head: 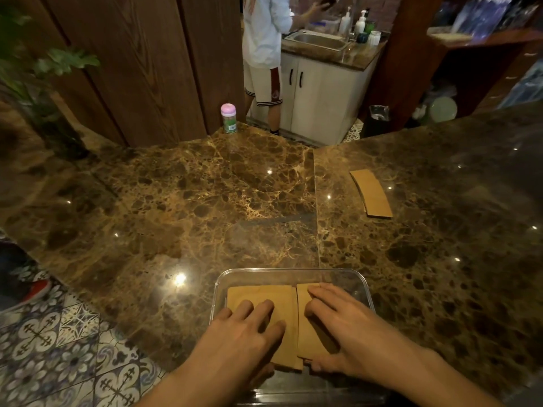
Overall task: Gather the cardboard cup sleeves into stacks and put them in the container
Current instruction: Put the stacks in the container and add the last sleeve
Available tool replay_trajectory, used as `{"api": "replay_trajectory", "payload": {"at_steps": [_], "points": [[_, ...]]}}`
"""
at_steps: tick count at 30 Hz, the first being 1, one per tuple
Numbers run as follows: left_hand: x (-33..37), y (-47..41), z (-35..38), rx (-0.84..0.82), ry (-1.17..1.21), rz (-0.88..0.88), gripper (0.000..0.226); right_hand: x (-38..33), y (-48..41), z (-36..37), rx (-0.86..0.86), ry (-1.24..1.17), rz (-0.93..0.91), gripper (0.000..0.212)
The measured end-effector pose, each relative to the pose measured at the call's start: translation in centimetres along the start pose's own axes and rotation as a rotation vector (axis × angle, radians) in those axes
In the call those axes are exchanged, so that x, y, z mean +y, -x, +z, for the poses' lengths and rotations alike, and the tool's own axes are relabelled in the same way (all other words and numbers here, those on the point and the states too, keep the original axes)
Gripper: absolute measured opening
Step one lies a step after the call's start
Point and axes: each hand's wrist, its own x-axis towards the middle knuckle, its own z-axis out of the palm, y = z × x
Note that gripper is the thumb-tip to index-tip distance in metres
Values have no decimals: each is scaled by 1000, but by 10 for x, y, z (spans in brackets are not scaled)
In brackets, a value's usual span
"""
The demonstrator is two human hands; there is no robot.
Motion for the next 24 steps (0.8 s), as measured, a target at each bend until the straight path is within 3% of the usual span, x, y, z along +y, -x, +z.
{"api": "replay_trajectory", "payload": {"at_steps": [19, 24], "points": [[7, -10, -8, 63, -52, 66, 69, -1, 2, 7, 51, 2, 49, 82], [4, -7, -5, 90, -136, 214, 65, -1, 4, 9, 5, 38, 110, 93]]}}
